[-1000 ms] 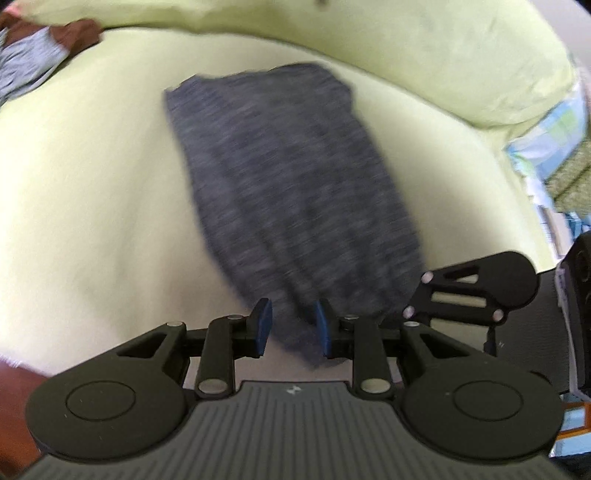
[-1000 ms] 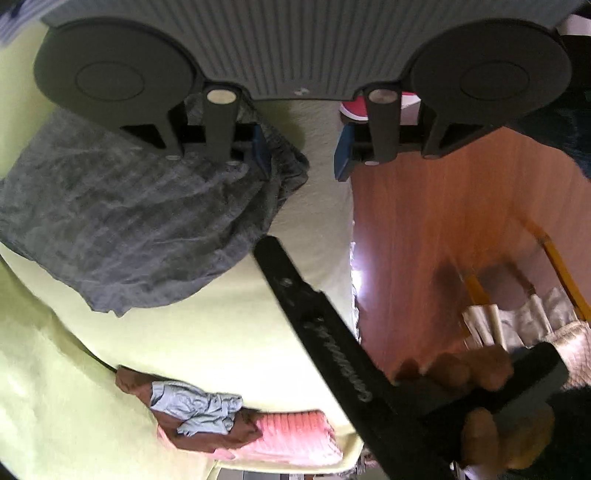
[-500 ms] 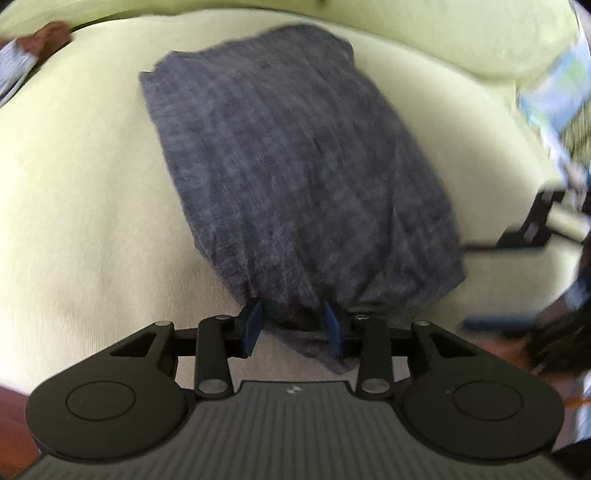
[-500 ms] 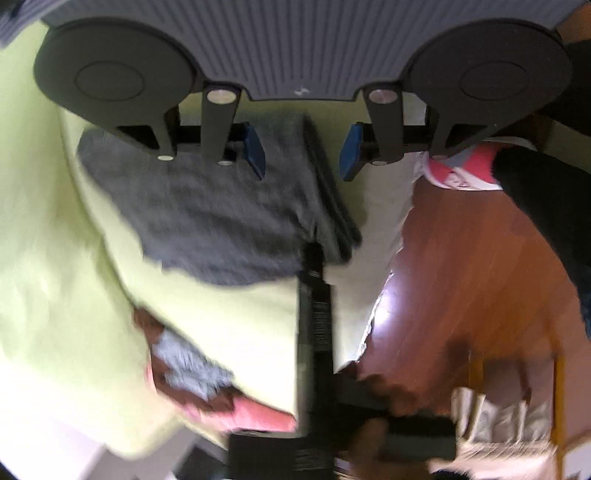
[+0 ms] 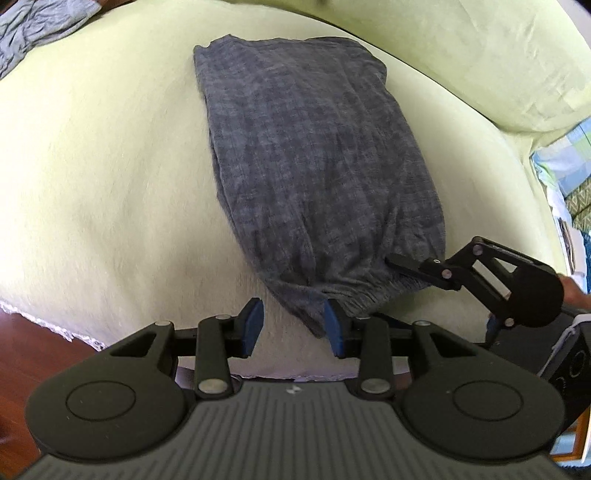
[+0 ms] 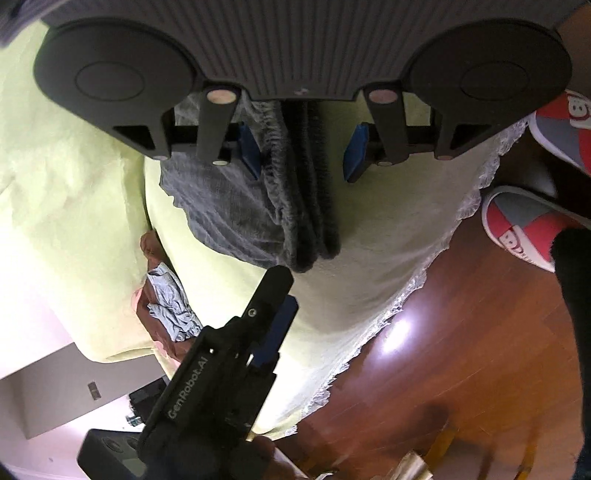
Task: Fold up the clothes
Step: 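Grasp the shorts' elastic waistband with the right tool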
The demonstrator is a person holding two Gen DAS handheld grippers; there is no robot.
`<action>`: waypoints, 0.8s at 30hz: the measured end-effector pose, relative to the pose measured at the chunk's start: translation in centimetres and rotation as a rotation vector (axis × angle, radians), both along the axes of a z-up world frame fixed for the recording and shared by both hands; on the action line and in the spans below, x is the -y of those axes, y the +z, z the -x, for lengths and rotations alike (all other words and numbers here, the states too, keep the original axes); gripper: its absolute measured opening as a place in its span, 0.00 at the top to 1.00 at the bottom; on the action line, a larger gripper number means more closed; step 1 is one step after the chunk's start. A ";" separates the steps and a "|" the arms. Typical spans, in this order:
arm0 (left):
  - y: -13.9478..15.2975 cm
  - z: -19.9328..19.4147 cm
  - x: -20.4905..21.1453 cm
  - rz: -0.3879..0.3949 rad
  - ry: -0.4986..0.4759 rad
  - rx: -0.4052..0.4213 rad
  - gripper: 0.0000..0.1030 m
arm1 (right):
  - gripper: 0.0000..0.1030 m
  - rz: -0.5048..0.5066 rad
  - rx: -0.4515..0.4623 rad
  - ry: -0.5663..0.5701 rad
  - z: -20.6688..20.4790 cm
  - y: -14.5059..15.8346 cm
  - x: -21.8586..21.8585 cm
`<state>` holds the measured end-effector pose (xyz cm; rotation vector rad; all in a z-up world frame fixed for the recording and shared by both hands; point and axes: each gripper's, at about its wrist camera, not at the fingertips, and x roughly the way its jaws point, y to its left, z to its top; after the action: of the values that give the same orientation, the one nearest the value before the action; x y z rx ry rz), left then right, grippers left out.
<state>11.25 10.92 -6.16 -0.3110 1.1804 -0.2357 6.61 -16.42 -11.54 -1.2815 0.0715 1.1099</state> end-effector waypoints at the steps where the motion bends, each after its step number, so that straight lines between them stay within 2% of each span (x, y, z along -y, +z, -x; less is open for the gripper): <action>1: -0.1 0.1 -0.2 0.008 0.013 -0.003 0.59 | 0.57 -0.003 -0.004 -0.008 0.0 0.0 -0.2; 3: -0.2 0.3 -0.6 0.026 0.045 -0.012 0.59 | 0.58 -0.009 -0.017 -0.027 -0.2 0.0 -0.6; 5: -0.1 0.5 -1.4 0.042 0.082 -0.023 0.59 | 0.64 -0.011 -0.050 -0.053 -0.7 0.2 -1.2; 6: 0.0 0.7 -1.7 0.044 0.096 -0.027 0.59 | 0.77 -0.008 -0.088 -0.069 -1.1 0.5 -1.6; 9: 0.2 0.5 -2.3 0.042 0.127 -0.033 0.59 | 0.88 -0.034 -0.193 -0.135 -2.5 2.0 -2.2; 14: 0.8 0.0 -3.4 0.116 0.203 -0.039 0.59 | 0.89 -0.120 -0.359 -0.236 -5.1 5.6 -1.8; 18: 0.1 -0.5 -4.2 0.320 0.336 -0.060 0.58 | 0.89 -0.129 -0.372 -0.236 -5.6 7.0 -1.2; 21: -1.0 -0.6 -4.5 0.463 0.422 -0.077 0.58 | 0.89 -0.108 -0.360 -0.216 -5.5 6.6 -1.2; 24: -2.2 -0.8 -4.3 0.514 0.466 -0.086 0.48 | 0.89 -0.109 -0.361 -0.218 -5.4 6.3 -1.1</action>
<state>12.02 15.17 -8.32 -1.0412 1.0855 -0.1129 12.00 -15.31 -5.26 -0.9406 0.4066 1.1277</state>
